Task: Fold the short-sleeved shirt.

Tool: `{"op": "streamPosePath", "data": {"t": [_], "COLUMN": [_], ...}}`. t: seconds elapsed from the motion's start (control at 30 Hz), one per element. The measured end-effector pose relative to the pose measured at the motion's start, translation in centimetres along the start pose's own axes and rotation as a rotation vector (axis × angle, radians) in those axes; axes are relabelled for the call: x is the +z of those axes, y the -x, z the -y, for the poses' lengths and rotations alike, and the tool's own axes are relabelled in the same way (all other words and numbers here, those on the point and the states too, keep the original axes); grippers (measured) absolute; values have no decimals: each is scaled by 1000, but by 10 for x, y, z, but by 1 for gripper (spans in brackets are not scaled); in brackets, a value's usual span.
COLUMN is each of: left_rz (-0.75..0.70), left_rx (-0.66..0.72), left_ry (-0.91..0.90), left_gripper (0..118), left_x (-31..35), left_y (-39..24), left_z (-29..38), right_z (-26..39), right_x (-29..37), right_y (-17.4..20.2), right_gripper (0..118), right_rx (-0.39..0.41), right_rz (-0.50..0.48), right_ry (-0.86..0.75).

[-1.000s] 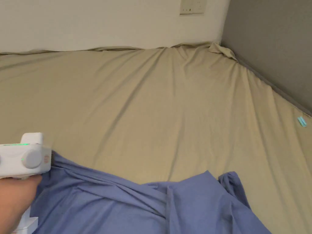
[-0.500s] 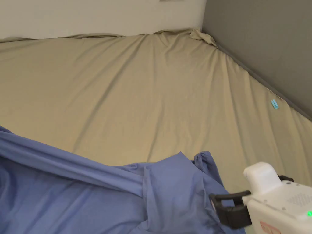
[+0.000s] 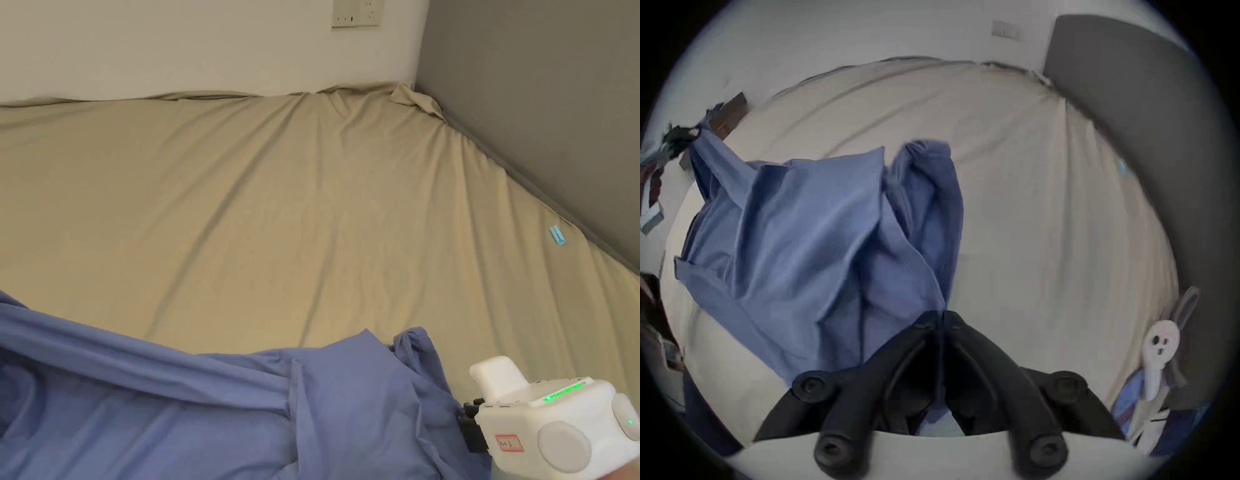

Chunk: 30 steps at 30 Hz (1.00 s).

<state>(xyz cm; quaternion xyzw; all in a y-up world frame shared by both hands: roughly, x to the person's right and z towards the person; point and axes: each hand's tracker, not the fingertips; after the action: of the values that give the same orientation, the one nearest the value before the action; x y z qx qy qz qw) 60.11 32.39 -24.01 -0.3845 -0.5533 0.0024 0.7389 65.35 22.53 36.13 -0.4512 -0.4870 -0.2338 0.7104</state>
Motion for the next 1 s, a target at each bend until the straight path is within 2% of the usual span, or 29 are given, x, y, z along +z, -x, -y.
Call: {"op": "streamPosePath", "data": {"t": [0.03, 0.1, 0.2, 0.23, 0.37, 0.5, 0.6, 0.7, 0.83, 0.87, 1.0], "left_rz": [2, 10, 41, 49, 79, 100, 93, 139, 87, 90, 109], "left_rx": [7, 43, 102, 122, 156, 171, 178, 182, 68, 80, 94], "left_ry": [0, -14, -58, -79, -230, -392, -476, -517, -554, -547, -564], "left_gripper": [0, 0, 0, 0, 0, 0, 0, 0, 0, 0, 0], "left_x": [3, 15, 38, 46, 98, 160, 196, 224, 234, 235, 236], "left_y": [1, 4, 4, 4, 2, -3, -1, -12, -40, -48, -69], "left_z": [0, 0, -9, -16, -62, -108, -141, -168, -202, -211, -252], "right_z": [0, -3, -17, -24, -76, -132, -170, -206, -256, -274, -343], "right_x": [12, 47, 109, 129, 208, 258, 285, 307, 323, 327, 345], "right_y": [3, 5, -1, -3, -6, -11, -17, -8, 5, 7, 1], "right_gripper": [6, 6, 6, 6, 5, 5, 5, 5, 5, 5, 5], "right_rx": [11, -39, -140, -147, -2, 51, 34, 90, 133, 159, 145], "right_rz": [-4, -31, -128, -146, 75, 239, 239, 286, 329, 359, 413], "right_ry": [-31, -124, -341, -410, -611, -726, -775, -832, -874, -856, -864]}}
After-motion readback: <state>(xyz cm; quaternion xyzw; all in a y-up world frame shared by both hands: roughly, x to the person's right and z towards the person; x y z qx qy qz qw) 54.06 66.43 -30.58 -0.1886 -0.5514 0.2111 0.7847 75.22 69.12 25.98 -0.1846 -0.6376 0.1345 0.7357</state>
